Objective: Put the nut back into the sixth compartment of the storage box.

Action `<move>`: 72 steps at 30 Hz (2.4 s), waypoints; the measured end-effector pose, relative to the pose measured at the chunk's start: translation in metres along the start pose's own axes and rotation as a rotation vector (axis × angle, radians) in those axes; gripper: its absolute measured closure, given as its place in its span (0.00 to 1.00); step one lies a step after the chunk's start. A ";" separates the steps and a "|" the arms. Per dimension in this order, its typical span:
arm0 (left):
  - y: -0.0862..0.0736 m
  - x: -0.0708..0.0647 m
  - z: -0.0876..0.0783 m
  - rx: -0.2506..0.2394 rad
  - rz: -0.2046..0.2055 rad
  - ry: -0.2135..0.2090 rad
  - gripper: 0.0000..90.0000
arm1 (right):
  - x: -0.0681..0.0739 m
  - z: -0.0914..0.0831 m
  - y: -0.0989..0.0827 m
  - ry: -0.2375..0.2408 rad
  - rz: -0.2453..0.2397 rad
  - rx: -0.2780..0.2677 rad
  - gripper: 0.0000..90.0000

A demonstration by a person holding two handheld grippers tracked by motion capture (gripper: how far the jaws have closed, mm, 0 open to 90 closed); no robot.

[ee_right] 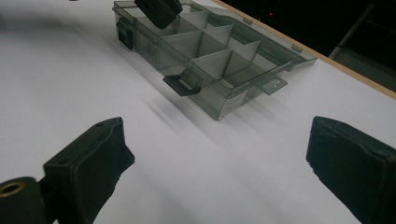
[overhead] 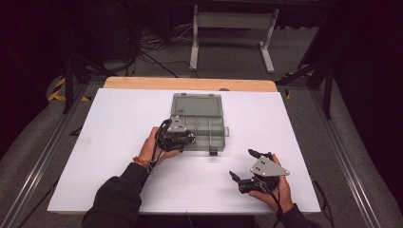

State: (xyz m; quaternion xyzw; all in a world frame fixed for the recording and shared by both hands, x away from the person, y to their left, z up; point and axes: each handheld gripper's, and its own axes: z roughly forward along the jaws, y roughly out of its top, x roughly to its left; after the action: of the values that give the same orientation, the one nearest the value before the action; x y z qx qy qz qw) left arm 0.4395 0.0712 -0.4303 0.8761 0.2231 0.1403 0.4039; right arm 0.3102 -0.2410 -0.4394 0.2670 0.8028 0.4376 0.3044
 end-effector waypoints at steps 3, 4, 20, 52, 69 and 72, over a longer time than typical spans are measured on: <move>0.000 -0.001 0.003 0.005 -0.003 -0.003 0.78 | 0.000 0.000 0.000 0.000 -0.005 0.001 0.06; 0.000 -0.001 0.004 0.005 -0.002 -0.003 0.78 | 0.001 0.000 0.000 0.002 -0.003 0.001 0.06; 0.000 -0.001 0.005 0.000 -0.020 -0.018 0.79 | 0.000 0.001 0.000 0.001 0.001 0.008 0.06; -0.046 -0.017 -0.100 -0.164 0.129 0.160 0.64 | -0.008 0.000 0.002 -0.007 0.034 -0.013 0.09; -0.109 -0.007 -0.121 -0.182 -0.001 0.202 0.15 | -0.024 0.002 0.003 -0.053 0.058 -0.019 0.08; -0.115 -0.001 -0.119 -0.174 -0.021 0.190 0.11 | -0.032 0.006 0.002 -0.059 0.071 -0.009 0.08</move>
State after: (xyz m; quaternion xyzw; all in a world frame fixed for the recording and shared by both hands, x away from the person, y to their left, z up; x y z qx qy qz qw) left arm 0.3560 0.2132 -0.4435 0.8183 0.2563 0.2371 0.4567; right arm 0.3360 -0.2588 -0.4319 0.3067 0.7814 0.4438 0.3137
